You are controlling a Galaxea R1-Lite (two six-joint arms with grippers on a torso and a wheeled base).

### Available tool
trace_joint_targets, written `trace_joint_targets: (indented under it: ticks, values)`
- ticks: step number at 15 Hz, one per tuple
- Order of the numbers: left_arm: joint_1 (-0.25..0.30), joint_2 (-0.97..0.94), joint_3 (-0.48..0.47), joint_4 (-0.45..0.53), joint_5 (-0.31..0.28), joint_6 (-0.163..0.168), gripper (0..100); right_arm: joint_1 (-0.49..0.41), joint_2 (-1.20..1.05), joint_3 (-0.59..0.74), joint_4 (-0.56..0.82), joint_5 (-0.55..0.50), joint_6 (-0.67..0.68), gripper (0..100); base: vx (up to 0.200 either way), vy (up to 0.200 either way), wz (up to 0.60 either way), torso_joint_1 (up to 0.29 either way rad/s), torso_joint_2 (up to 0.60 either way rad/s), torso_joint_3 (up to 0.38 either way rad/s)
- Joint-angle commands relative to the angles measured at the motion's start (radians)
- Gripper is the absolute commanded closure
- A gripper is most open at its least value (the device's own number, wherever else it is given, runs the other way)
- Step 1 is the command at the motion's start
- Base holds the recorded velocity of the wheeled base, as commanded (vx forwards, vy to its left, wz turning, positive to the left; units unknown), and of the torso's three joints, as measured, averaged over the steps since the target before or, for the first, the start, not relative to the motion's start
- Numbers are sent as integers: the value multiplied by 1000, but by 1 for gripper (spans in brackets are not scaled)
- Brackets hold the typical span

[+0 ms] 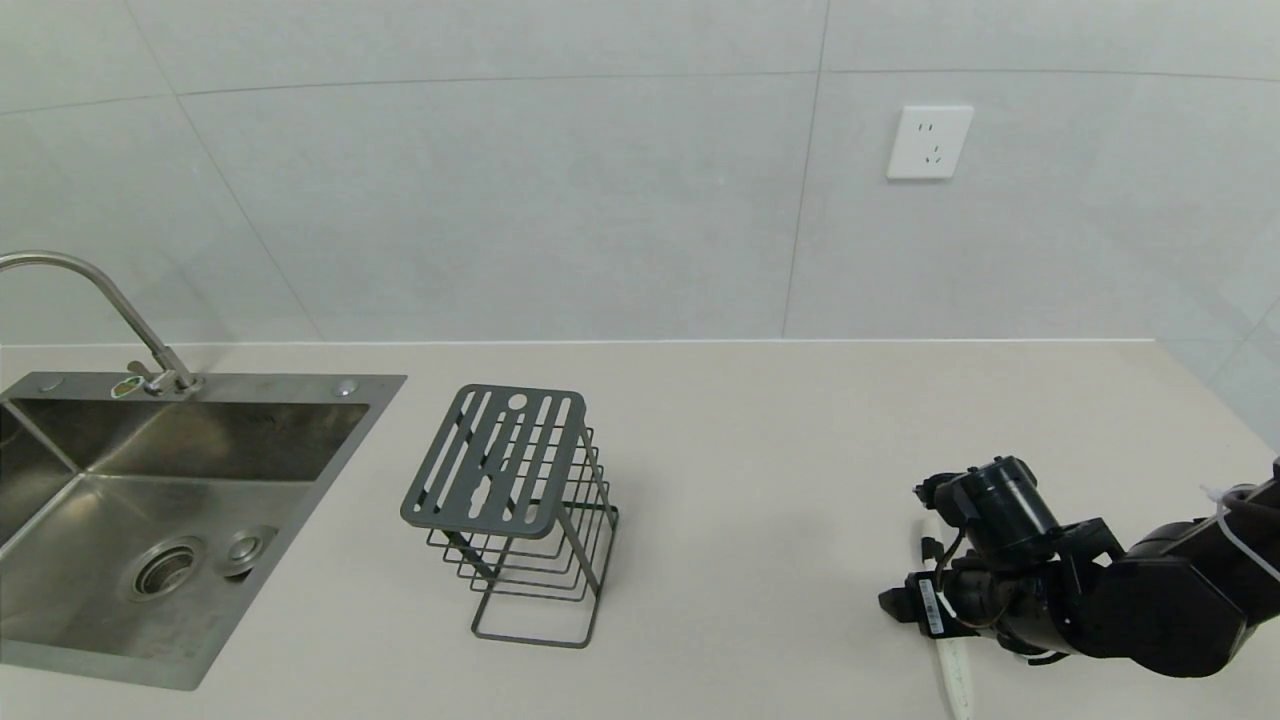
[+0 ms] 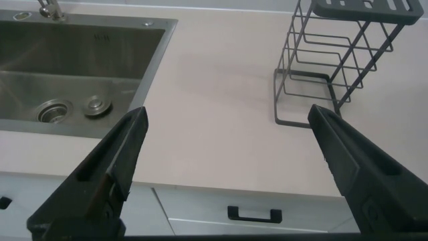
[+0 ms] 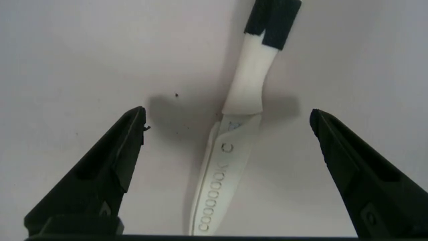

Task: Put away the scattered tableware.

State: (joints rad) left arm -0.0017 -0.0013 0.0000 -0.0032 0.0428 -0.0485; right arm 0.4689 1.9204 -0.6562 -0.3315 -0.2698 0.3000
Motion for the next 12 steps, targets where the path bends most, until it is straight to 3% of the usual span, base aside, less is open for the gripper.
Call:
trace_joint_targets:
  ticks: [1,7,8,12]
  values:
    - [0,1,0,0,0,-1,0,-1,2,0,0,0,1,0,0,0,0,0,0,0]
    - [-1,1,0,-1,0,-1,0,-18,6,10,2,0,1,0,0,0,0,0,0,0]
    - [0,1,0,0,0,-1,0,-18,12,21,2,0,1,100,0,0,0,0,0,0]
    - [0,1,0,0,0,-1,0,-16,15,43,2,0,-2,100,0,0,0,0,0,0]
